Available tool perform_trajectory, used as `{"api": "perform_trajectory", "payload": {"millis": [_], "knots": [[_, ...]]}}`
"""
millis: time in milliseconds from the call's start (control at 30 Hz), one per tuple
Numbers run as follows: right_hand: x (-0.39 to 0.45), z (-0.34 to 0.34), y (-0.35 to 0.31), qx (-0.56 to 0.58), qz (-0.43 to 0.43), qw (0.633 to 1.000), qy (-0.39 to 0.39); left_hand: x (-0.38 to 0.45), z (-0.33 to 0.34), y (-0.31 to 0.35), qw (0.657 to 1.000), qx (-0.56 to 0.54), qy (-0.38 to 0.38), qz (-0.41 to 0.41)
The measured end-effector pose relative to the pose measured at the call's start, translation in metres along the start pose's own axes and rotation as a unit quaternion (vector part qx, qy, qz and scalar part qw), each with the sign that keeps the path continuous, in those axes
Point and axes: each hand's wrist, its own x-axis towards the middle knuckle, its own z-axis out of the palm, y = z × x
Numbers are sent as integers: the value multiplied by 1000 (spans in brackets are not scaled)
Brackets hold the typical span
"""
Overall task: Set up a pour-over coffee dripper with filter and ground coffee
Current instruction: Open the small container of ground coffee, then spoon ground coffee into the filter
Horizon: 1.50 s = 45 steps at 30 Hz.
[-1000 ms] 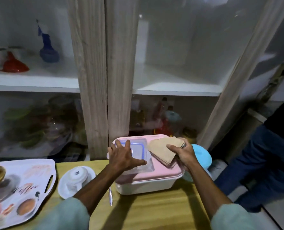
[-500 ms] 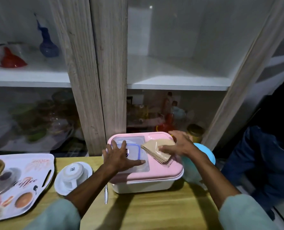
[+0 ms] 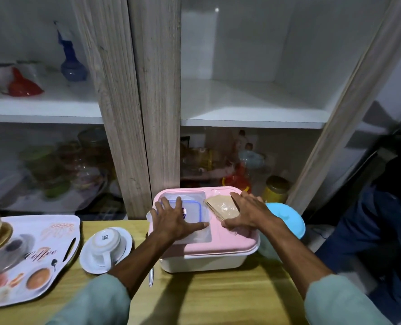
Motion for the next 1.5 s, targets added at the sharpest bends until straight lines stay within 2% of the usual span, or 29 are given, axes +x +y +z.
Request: {"api": "perform_trajectory", "payload": {"millis": [67,167,267,400,500,567,733,833,1067,1333,1433,1500], "knots": [[-2,-4,-3,8,-3,1000,8,-2,-2,-3,1000,-16,2,3],[-7,-16,-20,50,-23,993,103,-7,-8,-10,998,-54,14,13],[-13,-29,-59,121,-77,969,203,-19,-21,-27,995,-66,75,15],[-30,-25,-134,200,-126,941,244,-42,-38,-80,987,-53,151,-7],[-44,-4,-189,227,-159,933,230,-66,-44,-132,982,-38,180,-33],[-52,16,-224,214,-177,941,195,-86,-45,-170,981,-21,179,-64],[-56,73,-280,89,-153,982,69,-138,-37,-260,980,21,149,-130],[-56,106,-287,19,-127,992,8,-174,-25,-315,975,62,114,-180],[-50,142,-283,-53,-46,997,-19,-240,-4,-400,948,97,58,-298],[-44,158,-285,-88,4,996,-17,-259,4,-433,953,143,34,-266],[-37,160,-283,-40,31,999,-13,-259,5,-437,955,135,52,-258],[-32,159,-281,33,57,998,-12,-259,6,-438,958,125,65,-251]]}}
